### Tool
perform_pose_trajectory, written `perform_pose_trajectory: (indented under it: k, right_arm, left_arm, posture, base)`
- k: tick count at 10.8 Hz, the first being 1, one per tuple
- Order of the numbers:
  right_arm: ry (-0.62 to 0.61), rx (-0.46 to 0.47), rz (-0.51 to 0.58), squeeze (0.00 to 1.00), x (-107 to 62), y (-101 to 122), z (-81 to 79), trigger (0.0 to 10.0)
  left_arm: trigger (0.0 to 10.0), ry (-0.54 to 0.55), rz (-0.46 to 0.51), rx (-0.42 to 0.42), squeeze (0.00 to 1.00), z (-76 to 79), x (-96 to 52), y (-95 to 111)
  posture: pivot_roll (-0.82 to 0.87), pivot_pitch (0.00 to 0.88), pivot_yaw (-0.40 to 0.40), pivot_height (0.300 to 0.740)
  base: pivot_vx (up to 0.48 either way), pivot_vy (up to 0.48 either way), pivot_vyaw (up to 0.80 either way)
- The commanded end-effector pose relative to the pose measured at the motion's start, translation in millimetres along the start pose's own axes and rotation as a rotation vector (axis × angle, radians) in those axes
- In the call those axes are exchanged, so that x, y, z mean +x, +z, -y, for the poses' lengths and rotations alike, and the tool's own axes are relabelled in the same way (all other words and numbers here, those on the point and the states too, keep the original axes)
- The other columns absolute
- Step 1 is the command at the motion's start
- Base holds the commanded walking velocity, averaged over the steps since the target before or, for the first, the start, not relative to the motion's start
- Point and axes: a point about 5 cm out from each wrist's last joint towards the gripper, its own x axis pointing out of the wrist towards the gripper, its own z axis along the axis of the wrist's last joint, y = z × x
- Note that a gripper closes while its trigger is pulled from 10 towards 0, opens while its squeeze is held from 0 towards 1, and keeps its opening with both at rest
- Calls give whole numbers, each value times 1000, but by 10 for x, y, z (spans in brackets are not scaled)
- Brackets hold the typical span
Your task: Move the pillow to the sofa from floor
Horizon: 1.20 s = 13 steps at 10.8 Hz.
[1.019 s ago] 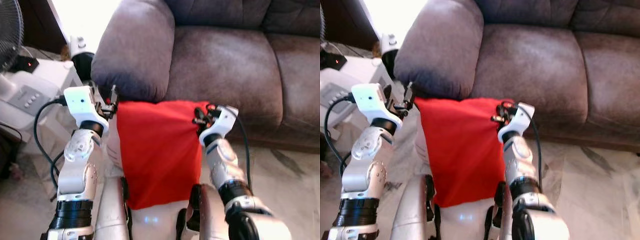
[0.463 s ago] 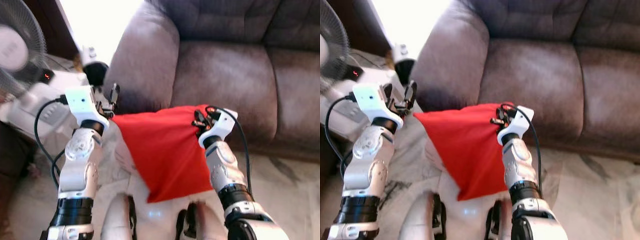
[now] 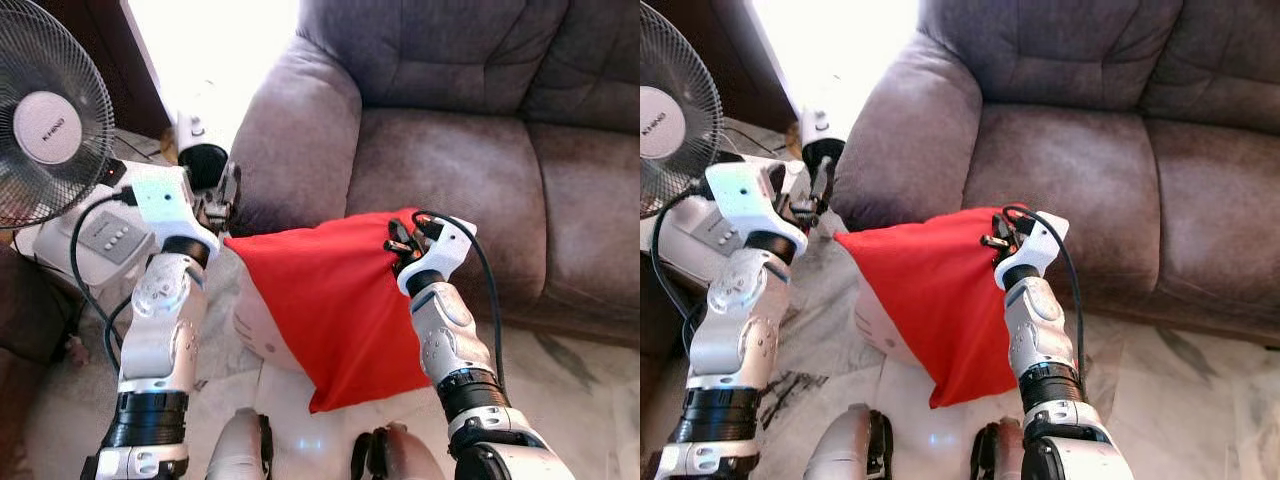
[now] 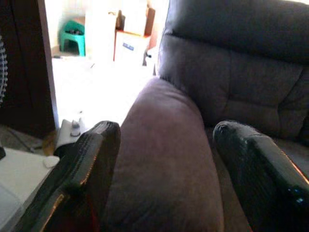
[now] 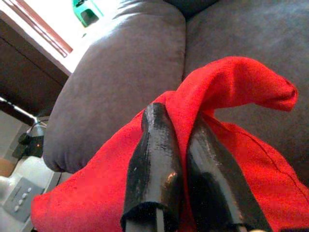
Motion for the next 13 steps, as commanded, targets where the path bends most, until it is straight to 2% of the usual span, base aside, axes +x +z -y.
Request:
perform_pose_trajectory:
  k: [1, 3, 7, 9, 10, 11, 13]
  right_arm:
    - [69, -33, 162, 0, 63, 379, -139, 10000]
    - [65, -38, 168, 0, 74, 412, -130, 10000]
    - [44, -36, 158, 0, 69, 390, -98, 10000]
    - [43, -33, 156, 0, 66, 396, -91, 10000]
    - [44, -32, 159, 0, 72, 418, -89, 10000]
    - [49, -33, 161, 0, 77, 444, -88, 10000]
    - [64, -24, 161, 0, 93, 489, -101, 10000]
  left_arm:
    - [10000, -6, -3, -2, 0, 9, -2, -21]
    - [10000, -10, -2, -5, 0, 17, 13, -32]
    - [10000, -19, -8, -8, 0, 31, 29, -57]
    - [10000, 73, -50, -112, 0, -104, 3, -170]
    - [10000, 170, -86, -173, 0, -235, -15, -259]
    - [10000, 262, -129, -277, 961, -353, -25, -363]
    - [10000, 328, -197, -607, 1000, -438, 9, -588]
  posture:
    - [143, 109, -39, 721]
    - [141, 98, -37, 740]
    - [142, 97, -35, 740]
    - [141, 106, -38, 740]
    - [138, 109, -38, 740]
    - [137, 115, -41, 740]
    - [130, 126, -45, 740]
  base:
    - [0, 0, 0]
    - [0, 0, 0]
    - [0, 0, 0]
    - [0, 0, 0]
    - [0, 0, 0]
    - [0, 0, 0]
    - [0, 0, 0]
